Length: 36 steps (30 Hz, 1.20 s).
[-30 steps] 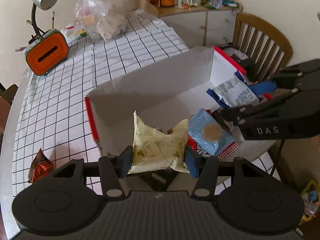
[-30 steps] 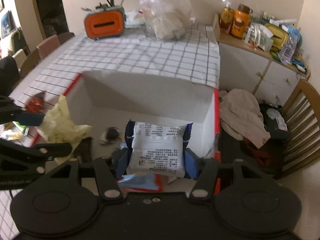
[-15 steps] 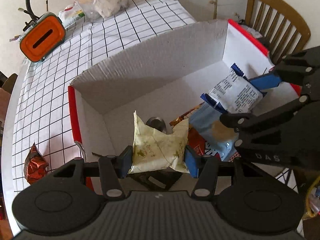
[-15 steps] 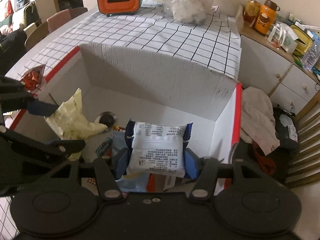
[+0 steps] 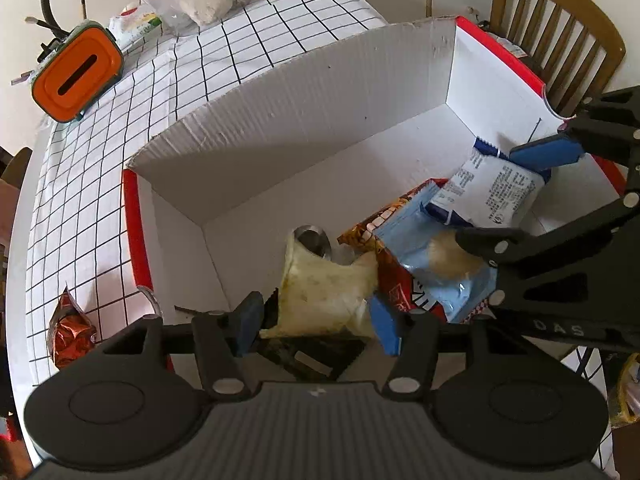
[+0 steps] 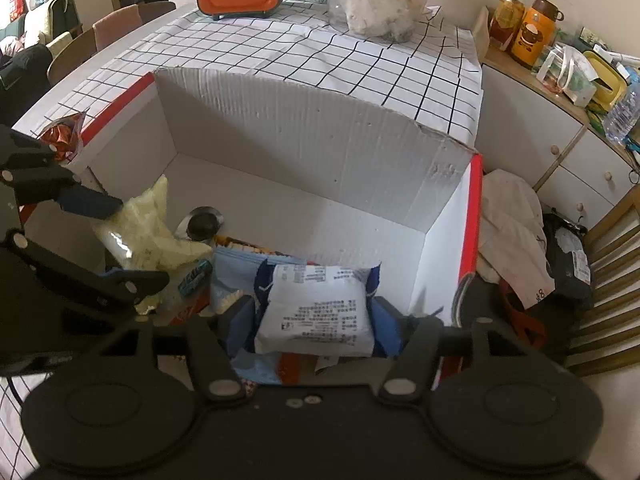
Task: Organize snacks
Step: 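Open both tools to drop the white packet and cream bag into the box, then move both tools back to the snacks on the table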
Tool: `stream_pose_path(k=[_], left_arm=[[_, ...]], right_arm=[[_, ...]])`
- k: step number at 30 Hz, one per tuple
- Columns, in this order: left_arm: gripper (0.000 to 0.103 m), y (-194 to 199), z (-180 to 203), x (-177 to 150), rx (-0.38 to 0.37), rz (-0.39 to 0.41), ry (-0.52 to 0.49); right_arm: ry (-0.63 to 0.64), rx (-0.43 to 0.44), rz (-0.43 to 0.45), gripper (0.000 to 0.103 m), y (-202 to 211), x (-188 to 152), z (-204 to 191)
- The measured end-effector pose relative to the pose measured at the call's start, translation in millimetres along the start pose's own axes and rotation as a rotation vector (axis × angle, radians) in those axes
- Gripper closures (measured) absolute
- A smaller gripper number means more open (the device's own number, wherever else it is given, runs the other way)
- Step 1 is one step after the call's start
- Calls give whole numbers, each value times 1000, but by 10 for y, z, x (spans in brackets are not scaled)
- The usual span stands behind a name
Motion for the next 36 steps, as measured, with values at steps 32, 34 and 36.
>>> stream_pose_path(k=[32,34,36], left_arm=[[25,1054,-418,-637,-43,317,127],[23,1111,-493,-728,-42,338,134],[20,1157,-582,-833,-38,353,144]], right_arm=[[-116,125,178,16,1099,-76,-474],[-121,136,188,13,1148,-78,-558],[-126,147,197,11,1183,-76,-655]])
Point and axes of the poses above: each gripper's, at about its wrist camera, not at the fingertips, and y roughly against the way its jaws point, z to its right, x to its top, the point moved 6 cm from there along -y, roughly the way its jaws point, and after that the axes turned 13 degrees about -y, right-handed, at the moved point
